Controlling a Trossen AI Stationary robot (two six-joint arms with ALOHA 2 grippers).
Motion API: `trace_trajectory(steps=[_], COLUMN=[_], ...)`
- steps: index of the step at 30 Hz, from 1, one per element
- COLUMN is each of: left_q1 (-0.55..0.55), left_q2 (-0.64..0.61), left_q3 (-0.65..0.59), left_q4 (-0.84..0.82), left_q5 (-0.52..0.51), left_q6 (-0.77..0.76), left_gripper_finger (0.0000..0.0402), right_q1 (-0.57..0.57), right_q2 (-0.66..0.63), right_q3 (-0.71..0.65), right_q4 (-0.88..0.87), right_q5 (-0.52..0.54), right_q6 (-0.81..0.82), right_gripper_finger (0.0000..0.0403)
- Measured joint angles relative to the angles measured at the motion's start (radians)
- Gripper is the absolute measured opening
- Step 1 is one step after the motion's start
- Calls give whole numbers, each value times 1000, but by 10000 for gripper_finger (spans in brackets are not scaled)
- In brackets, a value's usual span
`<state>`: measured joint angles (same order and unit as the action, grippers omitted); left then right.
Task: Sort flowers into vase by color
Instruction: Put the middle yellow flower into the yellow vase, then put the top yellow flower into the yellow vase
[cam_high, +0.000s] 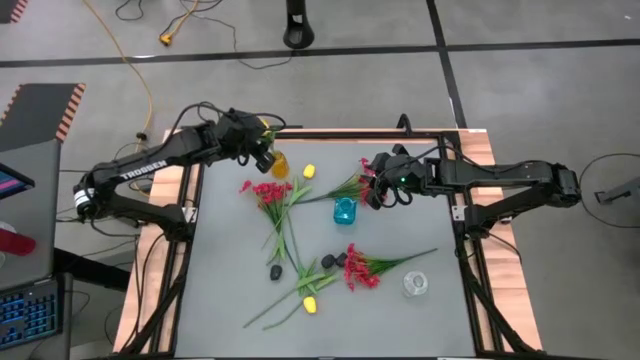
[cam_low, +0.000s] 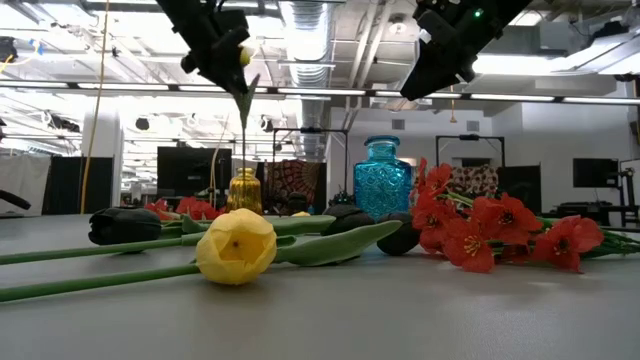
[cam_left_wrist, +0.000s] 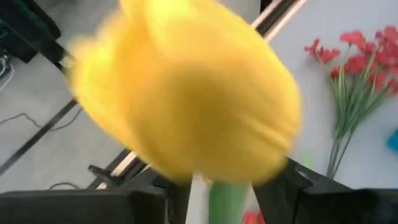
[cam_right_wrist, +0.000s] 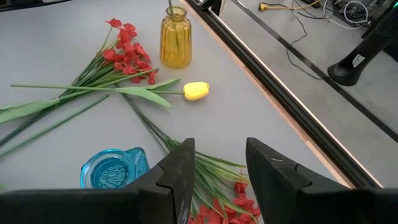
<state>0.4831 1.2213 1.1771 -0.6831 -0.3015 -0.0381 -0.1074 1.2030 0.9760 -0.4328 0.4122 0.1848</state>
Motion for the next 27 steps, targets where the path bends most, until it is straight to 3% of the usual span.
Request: trace_trajectory(steps=[13, 27], left_q1=[0, -13], left_q2=[0, 0], left_q3=[156, 267], left_q4=[-277, -284], left_q5=[-1, -17], left_q6=[19, 44], left_gripper_finger=[155, 155], right_q1=[0, 0], right_q2=[0, 0], right_q3=[0, 0], right_q4=[0, 0], right_q5=[0, 0], right_q6=[0, 0], right_gripper_finger=[168, 168])
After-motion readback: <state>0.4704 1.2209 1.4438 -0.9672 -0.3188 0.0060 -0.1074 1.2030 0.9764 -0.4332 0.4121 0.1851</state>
